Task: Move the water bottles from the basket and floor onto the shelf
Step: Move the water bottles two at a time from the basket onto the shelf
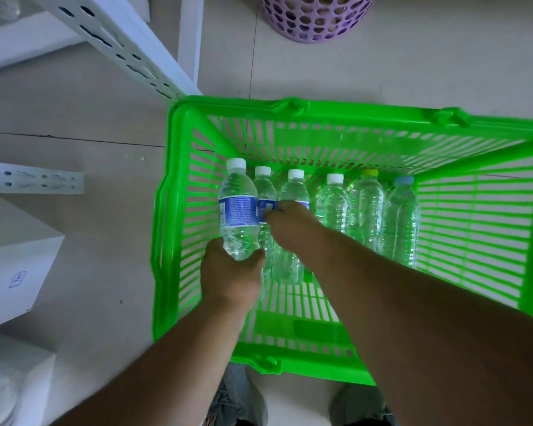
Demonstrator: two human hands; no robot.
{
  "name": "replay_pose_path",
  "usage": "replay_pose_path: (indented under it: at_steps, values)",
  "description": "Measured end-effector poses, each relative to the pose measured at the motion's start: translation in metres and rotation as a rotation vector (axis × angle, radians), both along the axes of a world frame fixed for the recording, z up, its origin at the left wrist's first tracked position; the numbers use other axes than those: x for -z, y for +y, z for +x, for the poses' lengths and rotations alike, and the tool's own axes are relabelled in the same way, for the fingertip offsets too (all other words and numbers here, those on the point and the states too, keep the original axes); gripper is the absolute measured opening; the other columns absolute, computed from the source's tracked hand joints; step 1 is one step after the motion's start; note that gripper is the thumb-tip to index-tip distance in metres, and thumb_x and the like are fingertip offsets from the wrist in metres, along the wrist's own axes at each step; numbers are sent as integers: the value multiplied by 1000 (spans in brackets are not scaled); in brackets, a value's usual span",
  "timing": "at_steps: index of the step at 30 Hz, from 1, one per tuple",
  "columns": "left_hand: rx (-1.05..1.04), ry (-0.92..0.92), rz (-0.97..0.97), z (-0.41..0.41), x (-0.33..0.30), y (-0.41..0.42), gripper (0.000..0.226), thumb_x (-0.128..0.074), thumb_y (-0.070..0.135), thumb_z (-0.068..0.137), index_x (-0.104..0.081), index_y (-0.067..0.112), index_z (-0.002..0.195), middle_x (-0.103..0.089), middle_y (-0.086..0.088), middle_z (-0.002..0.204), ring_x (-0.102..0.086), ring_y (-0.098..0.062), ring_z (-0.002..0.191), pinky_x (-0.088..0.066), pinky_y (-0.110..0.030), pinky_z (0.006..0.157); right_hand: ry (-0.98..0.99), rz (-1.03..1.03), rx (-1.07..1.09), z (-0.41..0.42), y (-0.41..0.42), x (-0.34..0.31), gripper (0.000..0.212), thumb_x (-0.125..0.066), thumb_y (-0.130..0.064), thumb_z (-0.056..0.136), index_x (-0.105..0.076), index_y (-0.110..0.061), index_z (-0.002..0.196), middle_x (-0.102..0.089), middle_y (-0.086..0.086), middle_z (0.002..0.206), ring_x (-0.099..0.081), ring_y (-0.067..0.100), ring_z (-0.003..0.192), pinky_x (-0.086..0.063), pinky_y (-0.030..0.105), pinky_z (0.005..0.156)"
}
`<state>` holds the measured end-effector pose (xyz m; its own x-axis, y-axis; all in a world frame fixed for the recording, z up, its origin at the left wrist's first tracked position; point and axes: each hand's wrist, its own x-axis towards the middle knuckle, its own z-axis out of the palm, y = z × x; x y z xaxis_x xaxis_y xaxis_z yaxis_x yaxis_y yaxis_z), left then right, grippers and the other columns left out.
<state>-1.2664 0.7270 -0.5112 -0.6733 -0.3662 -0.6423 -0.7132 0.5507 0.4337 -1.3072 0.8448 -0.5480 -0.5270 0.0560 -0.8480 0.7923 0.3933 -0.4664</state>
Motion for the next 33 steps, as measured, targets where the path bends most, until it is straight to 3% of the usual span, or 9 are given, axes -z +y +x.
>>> replay_pose_path:
  at_steps: [3,5,9,13,16,19,23,28,33]
  values:
    - [-32,59,4,2,-3,-4,31,-82,20,74,-52,21,78,-58,16,71,-60,9,62,-41,-15,55,4,100,-329,-17,-19,3,33,-39,-7,102,-52,-5,132,-65,11,108,-62,32,112,-45,30,70]
    - [-37,71,24,2,-4,-7,38,-83,18,74,-47,30,69,-52,21,67,-54,24,57,-38,-2,50,-75,133,-351,-26,-21,11,36,-38,-9,103,-47,-2,138,-61,16,127,-59,34,117,-48,32,77]
    - [-31,52,89,3,-1,-17,25,-81,19,76,-57,22,83,-64,11,73,-60,9,60,-42,-17,58,-69,179,-409,-33,-25,30,38,-44,-10,100,-44,-6,138,-62,12,127,-59,34,118,-47,35,89]
    - [-1,73,140,9,1,-23,29,-79,16,78,-53,27,77,-65,24,62,-54,21,57,-39,-3,53,-84,56,-154,-37,-28,46,32,-45,-13,101,-56,-6,130,-62,13,130,-58,35,120,-46,38,91]
    - [22,62,188,12,-6,-25,28,-79,17,78,-54,29,78,-60,42,64,-54,24,60,-38,-4,57,-84,-188,256,-20,-28,61,33,-56,-23,96,-63,-4,122,-66,13,105,-61,31,98,-46,34,80]
    - [23,54,207,15,-8,-29,22,-80,23,78,-65,21,94,-72,14,82,-64,8,70,-44,-20,67,-42,-263,312,-7,-22,62,35,-67,-35,90,-68,-14,118,-69,2,98,-62,20,88,-50,35,80]
    - [-14,-1,227,15,-28,-25,55,-80,38,76,-60,17,122,-69,-2,117,-65,-20,109,-50,-41,97,52,-254,405,-2,-3,41,41,-74,-38,85,-67,-15,118,-73,4,102,-66,18,84,-48,27,65]
    - [5,16,243,6,-74,-10,52,-74,47,64,-65,16,105,-73,-4,99,-69,-26,94,-52,-49,92,124,-153,396,6,35,-14,44,-74,-44,83,-66,-19,118,-73,2,105,-69,21,92,-49,30,68]
    - [30,15,295,1,-137,5,48,-74,46,65,-66,16,103,-74,-4,95,-70,-26,91,-53,-50,90,221,-85,369,21,68,-94,35,-74,-50,81,-74,-22,100,-76,-5,90,-70,12,79,-51,27,69]
